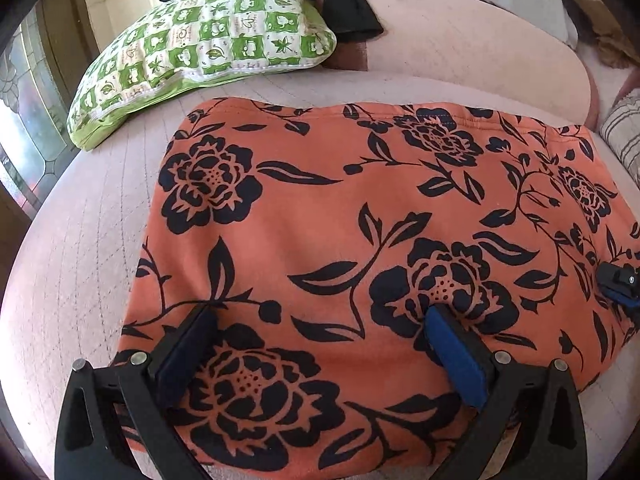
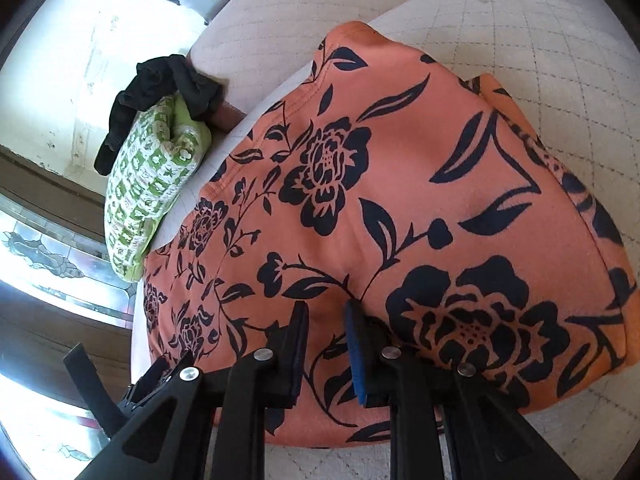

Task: Fold small clothes
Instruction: 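Press both grippers along the folded coral dress to flatten it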

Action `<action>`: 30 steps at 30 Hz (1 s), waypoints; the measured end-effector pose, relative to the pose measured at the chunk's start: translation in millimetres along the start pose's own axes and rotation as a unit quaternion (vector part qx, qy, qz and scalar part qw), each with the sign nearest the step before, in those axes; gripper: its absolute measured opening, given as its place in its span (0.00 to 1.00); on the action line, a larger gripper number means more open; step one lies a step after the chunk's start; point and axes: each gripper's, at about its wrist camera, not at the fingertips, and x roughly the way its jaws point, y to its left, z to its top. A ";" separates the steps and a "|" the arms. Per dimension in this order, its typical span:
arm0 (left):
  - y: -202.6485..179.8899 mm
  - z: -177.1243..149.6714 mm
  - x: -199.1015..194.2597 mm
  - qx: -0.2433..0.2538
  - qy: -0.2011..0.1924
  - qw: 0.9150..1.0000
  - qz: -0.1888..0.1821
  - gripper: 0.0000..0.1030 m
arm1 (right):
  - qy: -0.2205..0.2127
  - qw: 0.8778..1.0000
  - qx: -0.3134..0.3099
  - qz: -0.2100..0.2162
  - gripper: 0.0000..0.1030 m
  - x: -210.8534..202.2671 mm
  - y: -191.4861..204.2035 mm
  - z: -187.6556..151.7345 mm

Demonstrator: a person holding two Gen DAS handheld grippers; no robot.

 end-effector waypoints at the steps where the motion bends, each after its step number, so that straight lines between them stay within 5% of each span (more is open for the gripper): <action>1: 0.7 -1.4 2.1 0.000 0.000 1.000 0.000 1.00 | -0.002 1.000 -0.003 -0.005 0.22 -0.8 2.6 -0.9; 5: 3.7 2.3 -15.5 -0.016 -0.021 1.000 -0.009 1.00 | -0.001 0.999 -0.025 -0.022 0.22 -2.8 12.9 1.1; 9: 17.1 3.7 -42.5 -0.047 -0.069 0.996 -0.035 1.00 | -0.074 0.995 -0.059 -0.043 0.22 -29.8 23.5 4.9; 12: 22.6 -0.4 -31.7 -0.060 -0.031 0.997 -0.026 1.00 | -0.131 0.988 -0.040 -0.065 0.22 -51.7 13.1 12.5; 14: 21.9 -4.6 -7.1 -0.053 0.025 0.998 -0.005 1.00 | -0.098 0.991 -0.005 -0.095 0.23 -42.5 -6.1 20.0; 16: 16.8 -2.8 -5.7 -0.037 0.012 0.999 0.013 1.00 | -0.061 0.993 0.026 -0.097 0.23 -26.6 -23.0 22.5; 18: 14.7 0.8 -15.1 -0.036 -0.001 0.999 -0.003 1.00 | -0.077 0.992 0.010 -0.102 0.25 -31.9 -13.4 21.0; 21: 20.9 1.9 -37.7 -0.063 -0.042 0.997 -0.035 1.00 | -0.089 0.993 -0.049 -0.054 0.25 -38.0 14.2 14.5; 24: 22.2 0.0 -43.9 -0.062 -0.050 0.997 -0.006 1.00 | -0.095 0.990 -0.103 -0.018 0.25 -39.6 37.3 3.4; 27: 22.7 -3.9 -28.3 -0.064 -0.012 0.998 -0.008 1.00 | -0.059 0.988 -0.137 0.030 0.25 -28.1 58.2 -11.2; 29: 19.6 -3.4 -5.1 -0.049 0.029 0.998 0.010 1.00 | -0.032 0.987 -0.153 0.030 0.25 -14.9 67.7 -21.2; 30: 14.6 -3.9 -3.9 -0.033 0.018 0.999 0.023 1.00 | -0.009 0.987 -0.155 0.028 0.25 -5.8 68.9 -25.4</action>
